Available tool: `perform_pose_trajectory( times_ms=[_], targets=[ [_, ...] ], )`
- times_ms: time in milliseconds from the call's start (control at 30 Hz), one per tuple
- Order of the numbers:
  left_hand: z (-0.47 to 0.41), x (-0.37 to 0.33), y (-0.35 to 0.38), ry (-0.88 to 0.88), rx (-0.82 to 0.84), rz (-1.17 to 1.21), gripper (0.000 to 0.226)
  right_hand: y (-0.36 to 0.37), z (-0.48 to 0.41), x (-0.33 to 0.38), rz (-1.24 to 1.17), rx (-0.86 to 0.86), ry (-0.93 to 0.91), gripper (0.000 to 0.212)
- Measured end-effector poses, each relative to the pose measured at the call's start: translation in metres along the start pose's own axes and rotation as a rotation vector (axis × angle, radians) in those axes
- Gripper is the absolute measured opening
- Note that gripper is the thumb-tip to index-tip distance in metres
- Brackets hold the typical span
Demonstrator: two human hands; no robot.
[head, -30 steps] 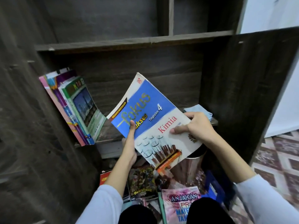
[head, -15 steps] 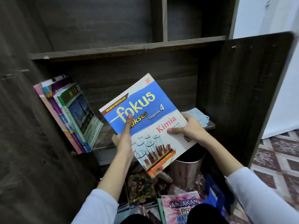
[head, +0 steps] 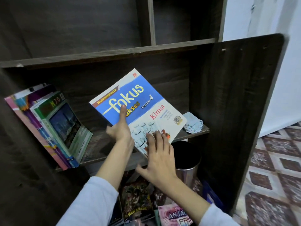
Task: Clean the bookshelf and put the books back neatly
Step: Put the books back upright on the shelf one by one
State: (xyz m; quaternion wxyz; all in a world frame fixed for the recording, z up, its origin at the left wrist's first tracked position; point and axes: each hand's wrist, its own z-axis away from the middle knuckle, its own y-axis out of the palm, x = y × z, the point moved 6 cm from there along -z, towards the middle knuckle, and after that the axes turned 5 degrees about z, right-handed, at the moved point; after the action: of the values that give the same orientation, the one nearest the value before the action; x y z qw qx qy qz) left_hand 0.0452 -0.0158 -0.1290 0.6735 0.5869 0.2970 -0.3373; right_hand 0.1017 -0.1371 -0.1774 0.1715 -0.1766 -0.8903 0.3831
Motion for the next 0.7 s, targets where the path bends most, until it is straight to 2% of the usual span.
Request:
perform_pose_trajectory(
  times_ms=[67, 133, 233, 300, 400, 500, 600, 700],
  targets=[
    [0.000, 0.001, 0.010, -0.001, -0.013, -0.016, 0.042, 0.008, -0.008, 0.001, 0.036, 0.035, 0.039, 0.104],
    [0.001, 0.004, 0.024, -0.006, 0.008, -0.030, 0.046, 0.010, -0.018, -0.002, 0.037, 0.011, 0.094, 0.102],
    [0.003, 0.009, 0.045, -0.021, 0.060, -0.058, 0.059, 0.008, -0.031, -0.016, 0.016, -0.087, 0.125, 0.072],
    [0.000, 0.015, 0.055, -0.030, 0.045, -0.111, 0.063, 0.008, -0.039, -0.024, -0.026, -0.073, 0.120, 0.061],
    [-0.010, 0.020, 0.058, -0.030, 0.009, -0.200, 0.069, 0.010, -0.046, -0.028, -0.068, 0.024, 0.092, 0.067],
    [-0.022, 0.023, 0.060, -0.015, 0.018, -0.327, 0.073, 0.007, -0.052, -0.030, -0.094, 0.111, 0.078, 0.089],
    [-0.028, 0.020, 0.069, 0.031, 0.078, -0.480, 0.071, 0.008, -0.062, -0.031, -0.307, 0.209, 0.140, 0.081],
    [-0.030, 0.014, 0.084, 0.123, 0.156, -0.656, 0.071, 0.010, -0.074, -0.036, -0.476, 0.193, 0.245, 0.074]
  ],
)
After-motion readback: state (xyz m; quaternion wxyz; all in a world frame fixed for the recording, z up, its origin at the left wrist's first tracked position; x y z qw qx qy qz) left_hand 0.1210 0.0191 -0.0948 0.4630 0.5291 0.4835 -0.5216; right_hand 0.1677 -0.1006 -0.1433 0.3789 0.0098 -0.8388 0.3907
